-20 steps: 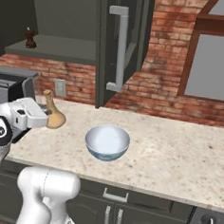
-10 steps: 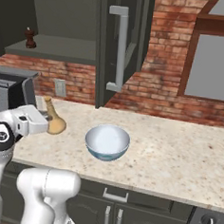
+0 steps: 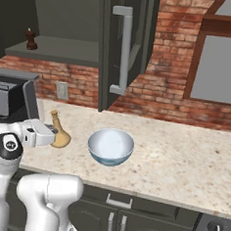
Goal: Retrieve the bottle and the shaker from the cabinet and place them next to the mixing bowl on the counter. Then add garlic from the fridge to the mixing bowl.
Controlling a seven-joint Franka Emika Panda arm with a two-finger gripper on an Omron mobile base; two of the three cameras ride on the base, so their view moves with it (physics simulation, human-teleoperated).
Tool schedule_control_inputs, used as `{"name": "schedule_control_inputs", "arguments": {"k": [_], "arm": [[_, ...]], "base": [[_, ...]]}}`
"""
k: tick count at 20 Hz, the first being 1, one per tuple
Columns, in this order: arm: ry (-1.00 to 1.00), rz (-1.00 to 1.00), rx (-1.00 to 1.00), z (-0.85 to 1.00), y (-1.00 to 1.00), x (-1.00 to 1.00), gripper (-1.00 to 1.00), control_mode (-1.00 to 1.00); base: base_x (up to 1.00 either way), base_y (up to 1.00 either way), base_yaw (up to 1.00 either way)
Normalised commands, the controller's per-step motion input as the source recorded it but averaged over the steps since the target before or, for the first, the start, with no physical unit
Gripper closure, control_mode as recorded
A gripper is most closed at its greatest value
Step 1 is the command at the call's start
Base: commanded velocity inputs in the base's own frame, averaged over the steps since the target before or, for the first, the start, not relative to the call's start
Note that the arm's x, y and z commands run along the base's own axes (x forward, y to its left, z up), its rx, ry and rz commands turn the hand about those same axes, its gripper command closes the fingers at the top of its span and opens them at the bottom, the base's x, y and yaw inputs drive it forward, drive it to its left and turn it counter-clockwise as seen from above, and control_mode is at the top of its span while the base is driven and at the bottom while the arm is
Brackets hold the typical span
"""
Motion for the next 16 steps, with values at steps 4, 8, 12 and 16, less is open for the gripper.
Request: {"name": "schedule_control_inputs", "arguments": {"k": [4,8,12,16], "arm": [[0.0,0.0,0.0,-0.44,0.0,0.47,1.0,-1.0],[0.0,0.0,0.0,-0.33,0.0,0.48,1.0,-1.0],[-0.04,0.0,0.02,-0.19,0.0,0.34,1.0,-1.0],[-0.11,0.01,0.01,-0.14,-0.03,0.38,1.0,-1.0]], "base": [[0.0,0.0,0.0],[0.0,0.0,0.0],[0.0,0.0,0.0],[0.0,0.0,0.0]]}}
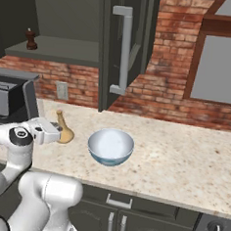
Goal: Retrieve the bottle and the shaker from the cabinet and place them next to the mixing bowl on the counter. Then add garlic from the fridge to the mixing bowl.
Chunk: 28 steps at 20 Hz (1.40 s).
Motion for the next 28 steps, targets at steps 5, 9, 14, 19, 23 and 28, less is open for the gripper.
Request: {"name": "schedule_control_inputs", "arguments": {"k": [5,9,14,19,23,28], "arm": [[-0.09,0.0,0.0,-0.11,-0.22,0.28,1.0,-1.0],[0.03,0.0,0.0,-0.02,-0.26,0.21,1.0,-1.0],[0.01,0.0,0.0,-0.1,-0.15,0.06,1.0,-1.0],[-0.02,0.0,0.0,-0.33,-0.06,0.01,1.0,-1.0],[0.0,0.0,0.0,-0.17,0.0,0.04,1.0,-1.0],[0.0,0.0,0.0,-0.03,0.0,0.01,1.0,-1.0]], "base": [[0.0,0.0,0.0],[0.0,0.0,0.0],[0.0,0.0,0.0],[0.0,0.0,0.0],[0.0,0.0,0.0],[0.0,0.0,0.0]]}}
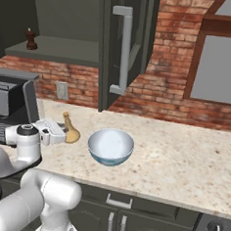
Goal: Retrieve the bottle and the shaker from the cabinet and place them next to the mixing bowl on the counter. Then add garlic from the fridge to the mixing bowl.
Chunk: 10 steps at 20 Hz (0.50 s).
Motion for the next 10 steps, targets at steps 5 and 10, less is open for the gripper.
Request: {"name": "schedule_control_inputs", "arguments": {"k": [5,10], "arm": [[0.0,0.0,0.0,-0.08,-0.01,0.02,1.0,-1.0],[0.0,0.0,0.0,0.0,0.0,0.04,-1.0,-1.0]], "base": [[0.0,0.0,0.0],[0.0,0.0,0.0]]}}
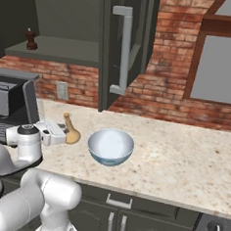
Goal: Retrieve the bottle and the shaker from the cabinet and place them next to the mixing bowl on the counter. Then add garlic from the fridge to the mixing bowl.
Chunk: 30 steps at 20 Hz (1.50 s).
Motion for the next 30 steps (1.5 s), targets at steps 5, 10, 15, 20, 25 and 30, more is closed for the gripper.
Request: {"name": "schedule_control_inputs", "arguments": {"k": [5,10,15,20,25,30], "arm": [[0.0,0.0,0.0,0.0,0.0,0.01,-1.0,-1.0],[0.0,0.0,0.0,0.0,0.0,0.0,-1.0,-1.0],[0.0,0.0,0.0,0.0,0.0,-0.02,-1.0,-1.0],[0.02,0.0,0.0,0.01,0.0,-0.29,-1.0,-1.0],[0.15,-0.02,0.07,0.35,0.01,-0.45,-1.0,-1.0],[0.17,0.0,0.14,0.87,0.0,-0.54,-1.0,-1.0]], "base": [[0.0,0.0,0.0],[0.0,0.0,0.0],[0.0,0.0,0.0],[0.0,0.0,0.0],[0.0,0.0,0.0],[0.0,0.0,0.0]]}}
